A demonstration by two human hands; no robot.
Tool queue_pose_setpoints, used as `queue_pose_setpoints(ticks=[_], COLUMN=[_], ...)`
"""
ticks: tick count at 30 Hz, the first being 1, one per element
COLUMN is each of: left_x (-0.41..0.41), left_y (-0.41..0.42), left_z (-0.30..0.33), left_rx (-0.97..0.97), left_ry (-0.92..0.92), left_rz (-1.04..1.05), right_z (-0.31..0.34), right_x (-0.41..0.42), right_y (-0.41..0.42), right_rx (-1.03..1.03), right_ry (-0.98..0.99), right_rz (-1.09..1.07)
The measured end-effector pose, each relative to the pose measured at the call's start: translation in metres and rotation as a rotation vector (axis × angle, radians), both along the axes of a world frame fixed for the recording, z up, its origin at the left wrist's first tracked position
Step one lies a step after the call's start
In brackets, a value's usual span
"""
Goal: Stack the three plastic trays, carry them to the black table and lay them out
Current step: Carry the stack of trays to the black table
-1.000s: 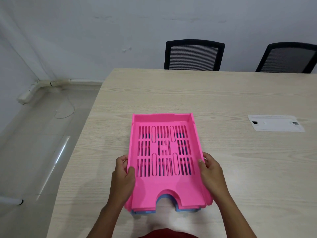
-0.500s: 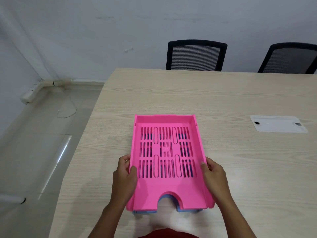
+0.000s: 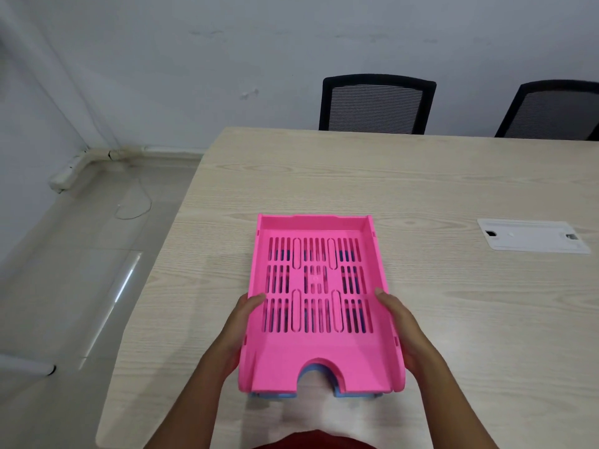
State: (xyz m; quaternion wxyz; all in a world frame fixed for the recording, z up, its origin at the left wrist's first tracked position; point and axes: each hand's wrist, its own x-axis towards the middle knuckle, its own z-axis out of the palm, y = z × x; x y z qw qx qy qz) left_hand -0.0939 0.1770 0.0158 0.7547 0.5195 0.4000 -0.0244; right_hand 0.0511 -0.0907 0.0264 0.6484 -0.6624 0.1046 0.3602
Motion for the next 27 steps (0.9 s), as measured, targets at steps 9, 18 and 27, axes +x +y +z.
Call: queue_pose_setpoints(ticks=[9, 18, 27], left_x=[-0.001, -0.03, -0.142], left_y=[0.001, -0.01, 0.063], left_z=[-0.004, -0.012, 0.01], left_rx=[0.007, -0.015, 0.059], left_ry=[-0.062, -0.133, -0.205], left_rz=[-0.041, 0.097, 0.36], right_z=[-0.012, -0.019, 0.005], right_x=[0.006, 0.005, -0.054], right_y=[0.004, 0.005, 0.128], right_rx=[0.097, 0.151, 0.21], right_ry=[0.013, 0.029, -0.006], right_rz=[0.05, 0.103, 0.37])
